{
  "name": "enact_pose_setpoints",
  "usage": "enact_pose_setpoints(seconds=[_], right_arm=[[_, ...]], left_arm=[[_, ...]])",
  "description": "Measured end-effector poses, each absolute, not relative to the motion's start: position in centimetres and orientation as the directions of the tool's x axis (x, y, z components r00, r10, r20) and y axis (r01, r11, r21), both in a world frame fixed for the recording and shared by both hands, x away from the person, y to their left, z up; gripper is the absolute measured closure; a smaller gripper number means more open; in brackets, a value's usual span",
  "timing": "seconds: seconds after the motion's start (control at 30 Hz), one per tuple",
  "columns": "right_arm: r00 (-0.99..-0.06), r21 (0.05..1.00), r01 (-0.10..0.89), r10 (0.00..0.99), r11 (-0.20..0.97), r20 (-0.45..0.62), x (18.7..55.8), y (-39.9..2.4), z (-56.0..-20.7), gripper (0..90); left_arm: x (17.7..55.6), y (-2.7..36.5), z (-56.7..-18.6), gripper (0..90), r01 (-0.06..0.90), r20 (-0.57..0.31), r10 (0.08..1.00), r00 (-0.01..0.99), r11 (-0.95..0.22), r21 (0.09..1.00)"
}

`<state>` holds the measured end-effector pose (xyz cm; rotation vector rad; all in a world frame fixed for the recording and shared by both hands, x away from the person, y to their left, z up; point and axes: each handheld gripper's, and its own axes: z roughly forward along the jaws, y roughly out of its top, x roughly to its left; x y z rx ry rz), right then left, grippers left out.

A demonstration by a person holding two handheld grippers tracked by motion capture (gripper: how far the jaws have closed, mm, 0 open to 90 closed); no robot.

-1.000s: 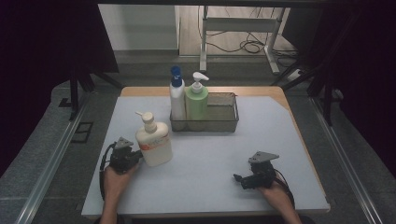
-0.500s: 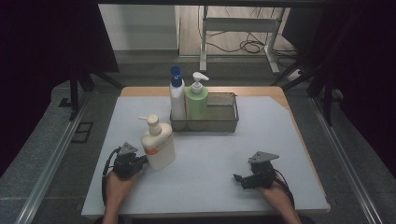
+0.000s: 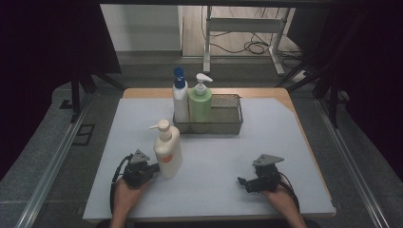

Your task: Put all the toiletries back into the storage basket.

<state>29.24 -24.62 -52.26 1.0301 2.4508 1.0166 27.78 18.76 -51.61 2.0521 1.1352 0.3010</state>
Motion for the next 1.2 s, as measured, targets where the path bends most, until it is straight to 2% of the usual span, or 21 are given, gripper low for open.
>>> enact_pose_setpoints(seconds=[0.53, 1.2], right_arm=[[-0.701, 0.707, 0.505, 0.714, 0.494, 0.002, 29.2, -24.6, -52.3, 5.9], [-0.700, 0.706, 0.508, 0.715, 0.494, 0.004, 29.2, -24.6, -52.2, 5.9]], left_arm=[[26.4, 16.1, -51.9, 89.3, 0.618, -0.159, 0.757, 0.634, -0.372, 0.692], [26.1, 12.7, -51.7, 89.3, 0.573, -0.125, 0.715, 0.687, -0.428, 0.699]])
